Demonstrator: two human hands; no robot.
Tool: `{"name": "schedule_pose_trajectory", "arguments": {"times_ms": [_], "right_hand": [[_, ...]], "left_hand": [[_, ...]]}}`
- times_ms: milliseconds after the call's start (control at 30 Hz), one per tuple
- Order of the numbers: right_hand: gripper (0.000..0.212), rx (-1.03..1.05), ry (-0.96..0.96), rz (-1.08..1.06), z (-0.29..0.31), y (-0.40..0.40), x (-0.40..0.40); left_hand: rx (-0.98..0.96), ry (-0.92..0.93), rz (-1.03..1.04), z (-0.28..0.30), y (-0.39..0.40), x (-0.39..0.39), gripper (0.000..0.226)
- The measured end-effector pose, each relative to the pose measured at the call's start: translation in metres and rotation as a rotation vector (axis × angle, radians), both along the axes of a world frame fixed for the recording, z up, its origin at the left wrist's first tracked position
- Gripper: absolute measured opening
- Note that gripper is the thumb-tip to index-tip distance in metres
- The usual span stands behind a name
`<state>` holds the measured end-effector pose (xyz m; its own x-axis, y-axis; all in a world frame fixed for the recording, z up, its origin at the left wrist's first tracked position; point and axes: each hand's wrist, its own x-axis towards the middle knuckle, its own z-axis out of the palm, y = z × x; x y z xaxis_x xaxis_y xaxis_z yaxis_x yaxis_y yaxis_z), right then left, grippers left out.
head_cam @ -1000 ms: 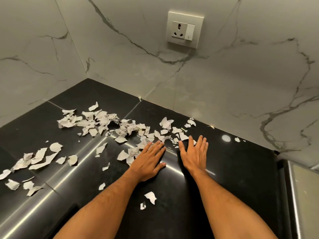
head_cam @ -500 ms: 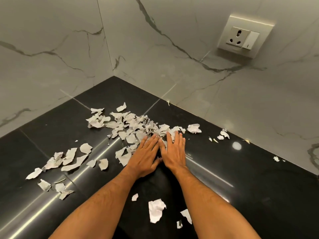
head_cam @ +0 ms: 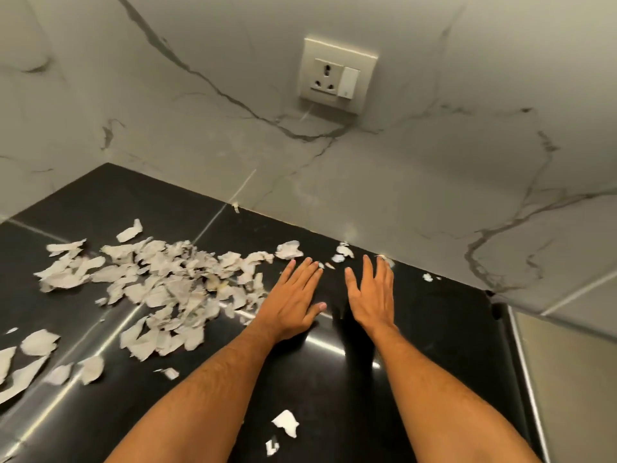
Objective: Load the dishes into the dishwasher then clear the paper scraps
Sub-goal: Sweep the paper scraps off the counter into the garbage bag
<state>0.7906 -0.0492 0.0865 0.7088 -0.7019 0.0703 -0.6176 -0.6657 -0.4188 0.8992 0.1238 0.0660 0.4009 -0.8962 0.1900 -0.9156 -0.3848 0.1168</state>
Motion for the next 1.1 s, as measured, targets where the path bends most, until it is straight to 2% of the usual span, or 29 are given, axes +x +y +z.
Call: {"name": "schedule_pose_trajectory", "arguments": {"times_ms": [233,433,633,833,967,1100], "right_hand": [[0.075,0.018,0.059,-0.241,-0.014,-0.096,-0.063],[0.076,0.026,0.082,-0.307,-0.031,-0.131,-0.054],[0.084,-0.001,0.070,-0.386,-0.041,-0.107,-0.006],[0.092,0.040,0.053,-0.362,-0.037,-0.059,0.058],[0.092,0.017,0.082,-0.284,-0.040,-0.028,0.091],[0.082,-0.032,0.126,-0.118,-0.042,-0.006,0.108]], "left_hand": [[0.035,0.052,-0.115,-0.009,-0.097,-0.040,0.076],[0.073,0.059,-0.121,-0.020,-0.131,-0.030,0.077],[0.076,0.123,-0.063,-0.023,-0.136,0.002,0.079],[0.120,0.151,0.012,-0.022,-0.113,0.038,0.079],[0.118,0.151,0.063,-0.024,-0.084,0.059,0.077],[0.088,0.143,0.099,-0.024,-0.051,0.068,0.075]]}}
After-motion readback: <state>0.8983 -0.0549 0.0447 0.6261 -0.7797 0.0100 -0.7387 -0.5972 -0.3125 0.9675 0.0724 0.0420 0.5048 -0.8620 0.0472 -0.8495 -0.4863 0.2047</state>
